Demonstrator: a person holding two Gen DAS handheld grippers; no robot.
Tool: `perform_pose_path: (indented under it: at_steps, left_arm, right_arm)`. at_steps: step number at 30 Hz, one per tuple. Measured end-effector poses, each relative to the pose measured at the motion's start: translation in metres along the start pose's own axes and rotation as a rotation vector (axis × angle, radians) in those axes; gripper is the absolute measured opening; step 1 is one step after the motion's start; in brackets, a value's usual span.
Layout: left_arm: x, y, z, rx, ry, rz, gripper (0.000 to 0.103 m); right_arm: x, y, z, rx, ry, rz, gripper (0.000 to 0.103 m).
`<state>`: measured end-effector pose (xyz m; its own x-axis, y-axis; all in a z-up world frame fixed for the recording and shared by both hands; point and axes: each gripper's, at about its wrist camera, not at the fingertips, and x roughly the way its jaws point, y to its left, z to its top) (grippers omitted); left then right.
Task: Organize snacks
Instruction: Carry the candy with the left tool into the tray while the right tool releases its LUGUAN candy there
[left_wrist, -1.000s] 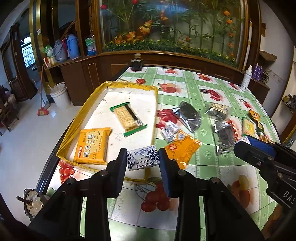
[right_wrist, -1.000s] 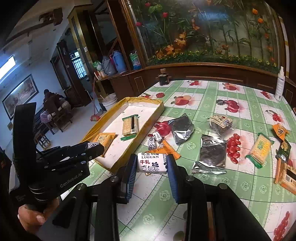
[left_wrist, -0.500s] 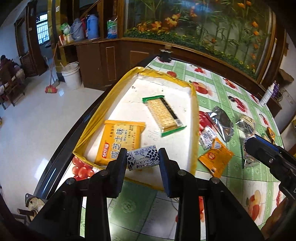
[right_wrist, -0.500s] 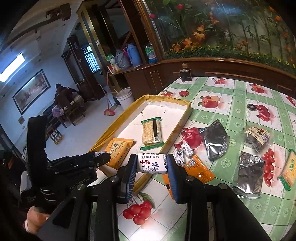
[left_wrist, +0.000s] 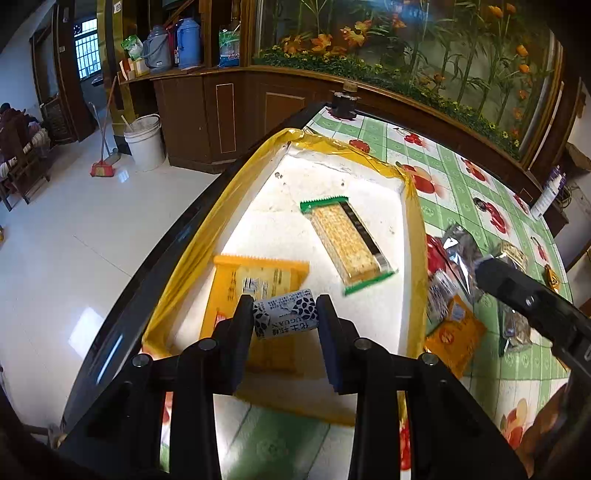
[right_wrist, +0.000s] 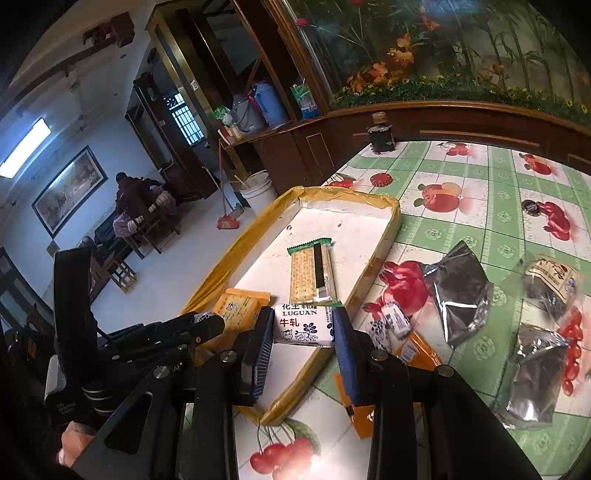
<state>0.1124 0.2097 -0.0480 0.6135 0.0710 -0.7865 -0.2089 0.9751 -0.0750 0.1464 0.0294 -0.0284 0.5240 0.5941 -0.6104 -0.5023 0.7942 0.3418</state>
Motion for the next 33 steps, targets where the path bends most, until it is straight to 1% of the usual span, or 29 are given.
perform_pose_path:
  at_steps: [2, 4, 8, 11, 13, 15, 16, 17, 18, 19, 20, 21, 22, 24, 27, 29, 33]
  left_arm:
    - [0.011, 0.003, 0.017, -0.016, 0.007, -0.008, 0.032]
    - [0.028, 0.001, 0.034, -0.013, 0.040, -0.028, 0.032]
    - [0.059, -0.001, 0.051, -0.014, 0.110, -0.036, 0.032]
    - [0.074, 0.000, 0.055, -0.017, 0.149, -0.012, 0.032]
    - [0.077, 0.001, 0.055, -0.013, 0.158, -0.010, 0.032]
    - [0.079, 0.000, 0.054, 0.006, 0.162, 0.014, 0.033]
    - [0.080, 0.000, 0.052, 0.008, 0.165, 0.023, 0.034]
    - [0.082, 0.001, 0.052, 0.004, 0.173, 0.021, 0.039]
    - [0.082, 0.003, 0.052, -0.006, 0.179, 0.014, 0.043]
    - [0.080, 0.007, 0.052, -0.023, 0.174, 0.008, 0.053]
    - [0.078, 0.009, 0.053, -0.035, 0.168, 0.011, 0.067]
    - [0.075, 0.012, 0.054, -0.044, 0.159, 0.017, 0.072]
    - [0.071, 0.014, 0.054, -0.051, 0.147, 0.019, 0.072]
    - [0.066, 0.016, 0.054, -0.063, 0.143, 0.016, 0.072]
    - [0.059, 0.017, 0.049, -0.079, 0.154, -0.024, 0.072]
    - [0.053, 0.012, 0.044, -0.075, 0.158, -0.032, 0.072]
    - [0.032, -0.001, 0.032, -0.062, 0.137, -0.069, 0.072]
  right_arm:
    - [0.018, -0.004, 0.016, 0.021, 0.003, 0.014, 0.033]
    - [0.038, -0.006, 0.035, 0.030, 0.008, 0.019, 0.033]
    - [0.093, -0.004, 0.068, 0.007, 0.056, -0.029, 0.033]
    - [0.125, -0.006, 0.077, -0.008, 0.092, -0.074, 0.033]
    - [0.139, -0.010, 0.077, -0.008, 0.116, -0.084, 0.033]
    - [0.148, -0.013, 0.075, -0.017, 0.128, -0.100, 0.033]
    - [0.151, -0.014, 0.074, -0.017, 0.131, -0.105, 0.036]
    - [0.151, -0.015, 0.074, -0.018, 0.130, -0.110, 0.036]
    - [0.150, -0.015, 0.074, -0.020, 0.124, -0.118, 0.039]
    - [0.148, -0.016, 0.074, -0.017, 0.117, -0.128, 0.050]
    - [0.146, -0.018, 0.076, -0.012, 0.109, -0.125, 0.057]
    - [0.141, -0.018, 0.076, -0.009, 0.096, -0.122, 0.060]
    - [0.132, -0.019, 0.077, -0.002, 0.074, -0.116, 0.064]
    - [0.116, -0.022, 0.079, 0.021, 0.036, -0.093, 0.065]
    - [0.084, -0.025, 0.079, 0.045, -0.024, -0.064, 0.069]
    - [0.063, -0.028, 0.076, 0.055, -0.053, -0.053, 0.077]
    - [0.024, -0.036, 0.061, 0.067, -0.085, -0.056, 0.077]
